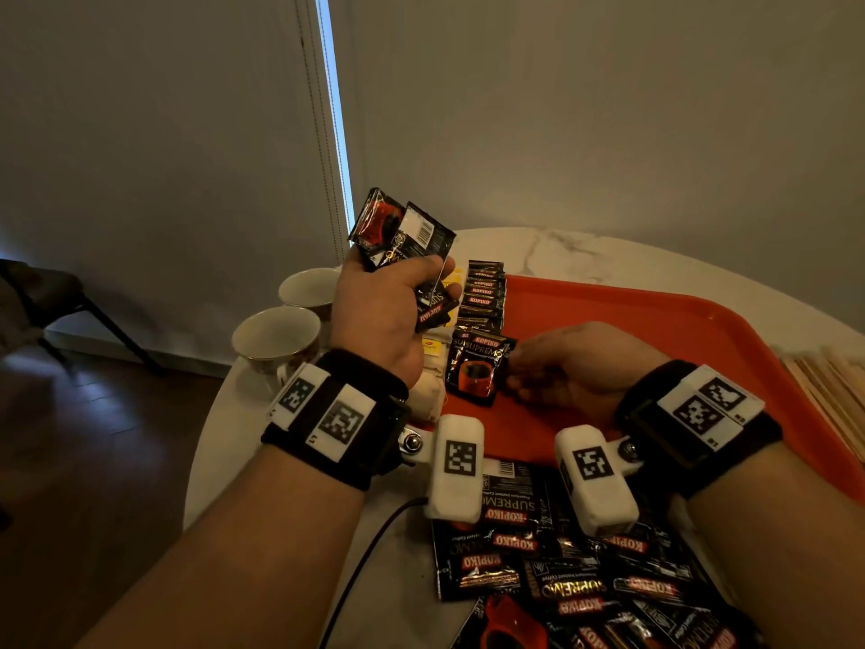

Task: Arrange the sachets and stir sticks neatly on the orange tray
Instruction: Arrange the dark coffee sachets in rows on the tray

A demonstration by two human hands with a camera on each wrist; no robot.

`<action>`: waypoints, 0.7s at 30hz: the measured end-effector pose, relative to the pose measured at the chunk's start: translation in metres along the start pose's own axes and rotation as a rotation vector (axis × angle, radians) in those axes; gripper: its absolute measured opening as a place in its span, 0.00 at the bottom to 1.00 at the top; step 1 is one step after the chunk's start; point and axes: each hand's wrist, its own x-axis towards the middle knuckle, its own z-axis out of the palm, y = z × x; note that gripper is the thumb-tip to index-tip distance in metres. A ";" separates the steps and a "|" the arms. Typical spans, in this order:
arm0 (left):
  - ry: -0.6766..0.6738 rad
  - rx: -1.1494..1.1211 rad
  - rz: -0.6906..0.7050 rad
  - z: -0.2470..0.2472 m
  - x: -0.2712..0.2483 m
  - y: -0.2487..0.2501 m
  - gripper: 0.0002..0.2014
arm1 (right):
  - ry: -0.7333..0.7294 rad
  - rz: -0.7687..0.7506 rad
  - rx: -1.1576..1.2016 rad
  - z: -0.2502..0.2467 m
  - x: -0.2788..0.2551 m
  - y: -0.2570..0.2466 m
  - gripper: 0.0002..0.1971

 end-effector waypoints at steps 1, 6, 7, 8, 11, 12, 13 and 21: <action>-0.002 0.001 -0.001 0.000 0.000 0.000 0.18 | -0.005 -0.007 -0.018 0.001 -0.001 0.000 0.09; -0.005 -0.002 -0.013 0.000 0.000 0.000 0.17 | -0.006 -0.048 -0.060 0.003 -0.002 -0.002 0.08; -0.003 0.000 -0.015 0.000 0.000 0.000 0.17 | 0.001 -0.058 -0.056 0.004 -0.003 -0.003 0.08; -0.002 0.002 -0.015 0.000 -0.001 0.000 0.17 | 0.003 -0.067 -0.051 0.004 -0.003 -0.003 0.08; -0.003 0.006 -0.010 0.000 -0.001 0.000 0.17 | 0.006 -0.078 -0.052 0.007 -0.005 -0.003 0.08; -0.003 0.009 -0.010 0.001 -0.001 -0.001 0.17 | 0.009 -0.080 -0.056 0.007 -0.005 -0.002 0.08; -0.002 0.011 -0.011 0.001 -0.001 -0.001 0.17 | 0.010 -0.082 -0.058 0.008 -0.006 -0.002 0.07; -0.014 0.018 -0.010 0.000 -0.004 -0.001 0.16 | 0.017 -0.100 -0.056 0.008 -0.008 -0.005 0.06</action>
